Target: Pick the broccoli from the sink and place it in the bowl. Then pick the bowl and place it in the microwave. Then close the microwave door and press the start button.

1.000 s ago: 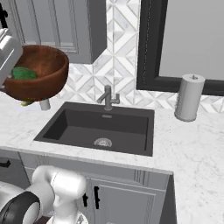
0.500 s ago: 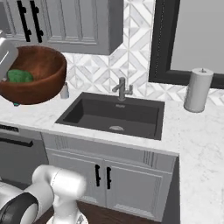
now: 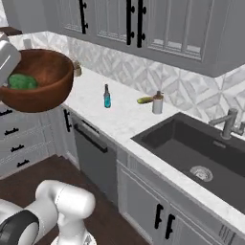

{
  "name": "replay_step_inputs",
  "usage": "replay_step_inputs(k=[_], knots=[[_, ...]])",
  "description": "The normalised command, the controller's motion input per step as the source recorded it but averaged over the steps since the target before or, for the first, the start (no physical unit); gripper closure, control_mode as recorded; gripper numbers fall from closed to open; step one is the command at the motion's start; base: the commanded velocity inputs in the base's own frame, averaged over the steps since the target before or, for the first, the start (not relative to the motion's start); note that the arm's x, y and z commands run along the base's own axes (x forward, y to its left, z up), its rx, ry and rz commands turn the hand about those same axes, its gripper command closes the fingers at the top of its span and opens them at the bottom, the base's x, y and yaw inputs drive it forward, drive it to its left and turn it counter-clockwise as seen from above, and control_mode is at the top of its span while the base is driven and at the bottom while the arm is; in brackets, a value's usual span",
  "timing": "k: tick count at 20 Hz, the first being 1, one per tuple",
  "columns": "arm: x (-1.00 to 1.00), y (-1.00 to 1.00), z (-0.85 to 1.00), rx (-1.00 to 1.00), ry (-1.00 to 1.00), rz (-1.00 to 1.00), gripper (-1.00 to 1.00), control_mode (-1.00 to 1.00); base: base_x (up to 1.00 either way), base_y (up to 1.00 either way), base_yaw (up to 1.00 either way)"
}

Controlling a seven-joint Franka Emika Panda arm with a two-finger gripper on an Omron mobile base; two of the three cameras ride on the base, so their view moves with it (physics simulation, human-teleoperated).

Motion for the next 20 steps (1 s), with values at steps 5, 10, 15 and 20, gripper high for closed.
replay_step_inputs(k=[5, 10, 15, 20], knots=[[0.0, 0.0, 0.0, 0.0, 0.0, 0.0, 1.0, 1.0, 0.0, 0.0, 0.98], [0.0, 0.0, 0.0, 0.0, 0.0, 0.0, 1.0, 1.0, 0.0, 0.0, 0.99], [0.0, 0.0, 0.0, 0.0, 0.0, 0.0, 1.0, 1.0, 0.0, 0.0, 0.97], [0.0, 0.0, 0.0, 0.0, 0.0, 0.0, 1.0, 1.0, 0.06, 0.0, 0.96]])
